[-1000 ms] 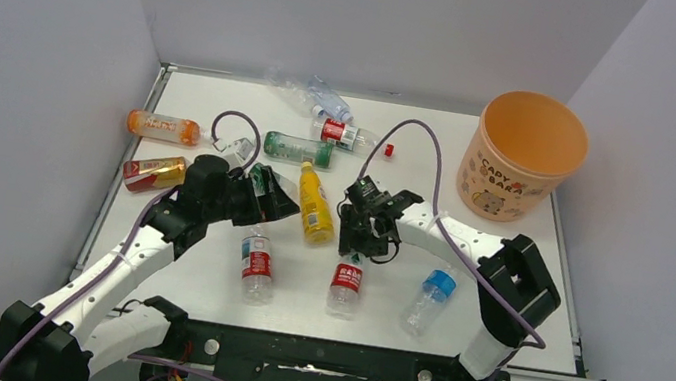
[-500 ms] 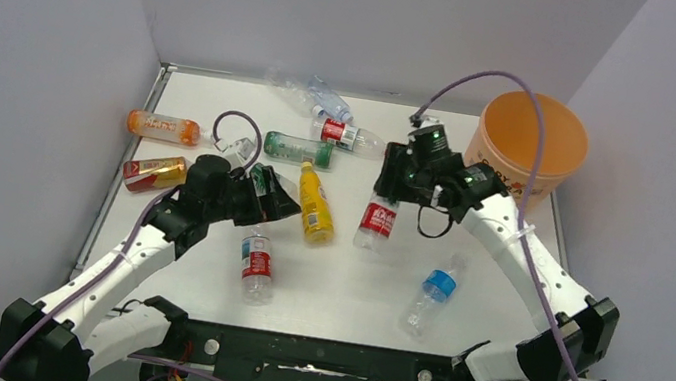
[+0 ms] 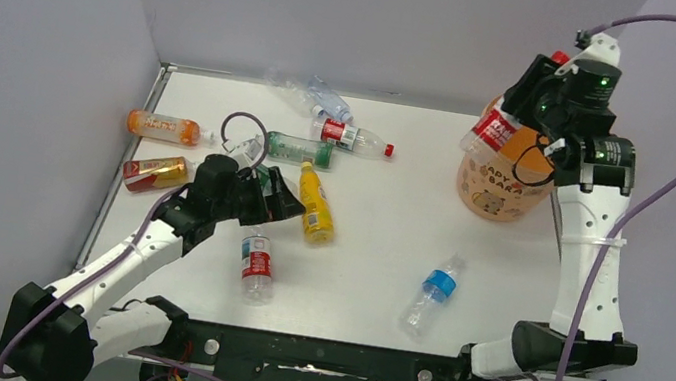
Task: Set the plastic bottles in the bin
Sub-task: Place the plastic bottle in the trash bin.
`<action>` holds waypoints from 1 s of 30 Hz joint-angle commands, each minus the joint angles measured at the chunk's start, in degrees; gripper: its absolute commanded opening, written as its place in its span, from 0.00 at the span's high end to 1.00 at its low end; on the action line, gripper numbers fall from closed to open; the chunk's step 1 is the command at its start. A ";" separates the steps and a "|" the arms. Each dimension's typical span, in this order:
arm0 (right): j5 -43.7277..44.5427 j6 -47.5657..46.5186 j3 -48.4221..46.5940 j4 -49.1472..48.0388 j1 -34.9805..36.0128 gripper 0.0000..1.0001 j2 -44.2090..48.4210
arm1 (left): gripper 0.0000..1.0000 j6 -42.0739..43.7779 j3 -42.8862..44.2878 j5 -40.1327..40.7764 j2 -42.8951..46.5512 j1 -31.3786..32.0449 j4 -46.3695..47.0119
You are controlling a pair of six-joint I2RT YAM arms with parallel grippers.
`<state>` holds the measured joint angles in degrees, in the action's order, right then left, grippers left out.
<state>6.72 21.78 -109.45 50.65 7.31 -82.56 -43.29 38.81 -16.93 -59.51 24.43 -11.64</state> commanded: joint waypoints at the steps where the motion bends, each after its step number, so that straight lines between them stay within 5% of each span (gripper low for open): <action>1: -1.25 -2.82 -6.55 -6.60 -7.99 0.51 -2.63 | 0.02 0.12 0.44 -0.98 -0.28 0.46 4.75; 8: -4.93 -1.30 -8.00 -15.32 -17.47 0.52 -6.06 | 0.02 -0.24 0.44 -1.70 -0.02 0.61 5.12; 23: -6.70 -2.82 -3.13 -18.69 -21.90 0.49 -12.60 | 0.02 -0.91 0.60 -0.83 1.32 1.41 4.48; 30: -7.75 -2.36 -0.49 -18.62 -21.85 0.34 -12.36 | 0.02 -0.58 0.80 -0.75 1.61 1.62 3.63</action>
<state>0.36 19.77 -109.71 35.53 -14.55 -95.50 -43.92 38.50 -17.58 -59.40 25.58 -10.04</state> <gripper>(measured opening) 0.612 0.977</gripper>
